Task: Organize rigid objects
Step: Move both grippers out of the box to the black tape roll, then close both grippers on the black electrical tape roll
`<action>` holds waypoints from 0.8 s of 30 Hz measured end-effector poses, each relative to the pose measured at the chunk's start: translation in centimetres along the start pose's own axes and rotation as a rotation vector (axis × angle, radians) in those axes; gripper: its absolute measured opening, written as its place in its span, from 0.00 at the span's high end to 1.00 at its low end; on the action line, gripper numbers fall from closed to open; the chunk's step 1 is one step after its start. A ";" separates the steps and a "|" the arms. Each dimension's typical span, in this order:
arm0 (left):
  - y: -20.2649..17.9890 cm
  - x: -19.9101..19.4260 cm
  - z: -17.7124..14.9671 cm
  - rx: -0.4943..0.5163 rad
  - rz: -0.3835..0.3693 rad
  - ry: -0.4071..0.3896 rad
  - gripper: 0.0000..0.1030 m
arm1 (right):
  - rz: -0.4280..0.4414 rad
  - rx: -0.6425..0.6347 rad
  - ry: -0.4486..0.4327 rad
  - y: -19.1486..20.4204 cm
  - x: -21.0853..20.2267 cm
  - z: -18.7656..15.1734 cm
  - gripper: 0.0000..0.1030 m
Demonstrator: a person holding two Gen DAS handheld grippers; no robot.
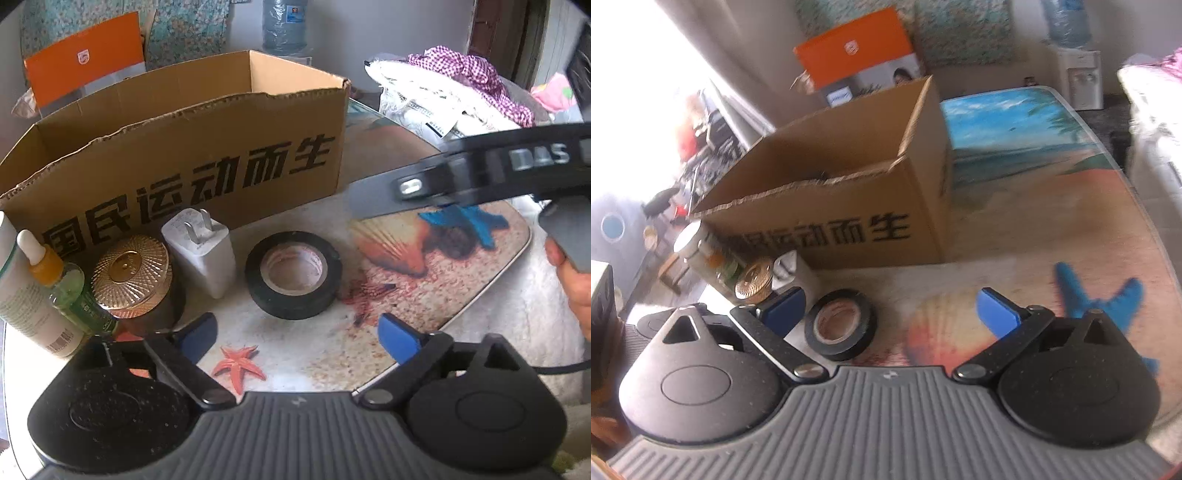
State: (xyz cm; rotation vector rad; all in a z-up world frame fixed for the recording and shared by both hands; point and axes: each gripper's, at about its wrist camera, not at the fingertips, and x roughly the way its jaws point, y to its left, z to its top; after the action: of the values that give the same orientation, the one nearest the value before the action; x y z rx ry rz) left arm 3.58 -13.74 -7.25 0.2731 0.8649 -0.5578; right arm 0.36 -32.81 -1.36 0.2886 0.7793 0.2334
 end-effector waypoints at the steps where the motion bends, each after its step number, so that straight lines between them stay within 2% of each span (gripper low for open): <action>1: -0.1 0.1 0.0 0.006 0.001 -0.003 0.14 | 0.005 -0.009 0.012 0.3 0.5 0.0 0.12; 6: -0.4 0.9 0.0 0.017 0.007 -0.007 0.22 | 0.022 -0.051 0.072 1.5 3.2 0.2 0.35; 8: -0.3 1.1 0.1 0.017 0.003 -0.011 0.27 | 0.023 -0.062 0.098 1.8 4.1 0.3 0.52; 12: -0.4 1.4 0.4 0.019 -0.004 -0.018 0.27 | 0.024 -0.072 0.130 2.1 5.6 0.5 0.62; 14: -0.5 1.5 0.5 0.026 -0.012 -0.018 0.27 | 0.015 -0.075 0.139 2.2 6.1 0.5 0.73; 16: -0.7 1.4 0.5 0.042 -0.016 -0.014 0.28 | 0.017 -0.074 0.146 2.1 6.3 0.4 0.79; 19: -0.8 1.3 0.4 0.042 -0.015 -0.014 0.28 | 0.030 -0.066 0.156 2.0 6.3 0.0 0.83; 24: -1.3 1.1 0.2 0.053 -0.021 -0.014 0.28 | 0.032 -0.062 0.154 2.0 5.8 -0.6 0.83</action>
State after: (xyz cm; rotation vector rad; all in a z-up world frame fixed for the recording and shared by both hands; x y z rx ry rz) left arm 3.52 -15.32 -7.97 0.3081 0.8408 -0.6017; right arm 3.73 -29.05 -4.95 0.2268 0.9187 0.3124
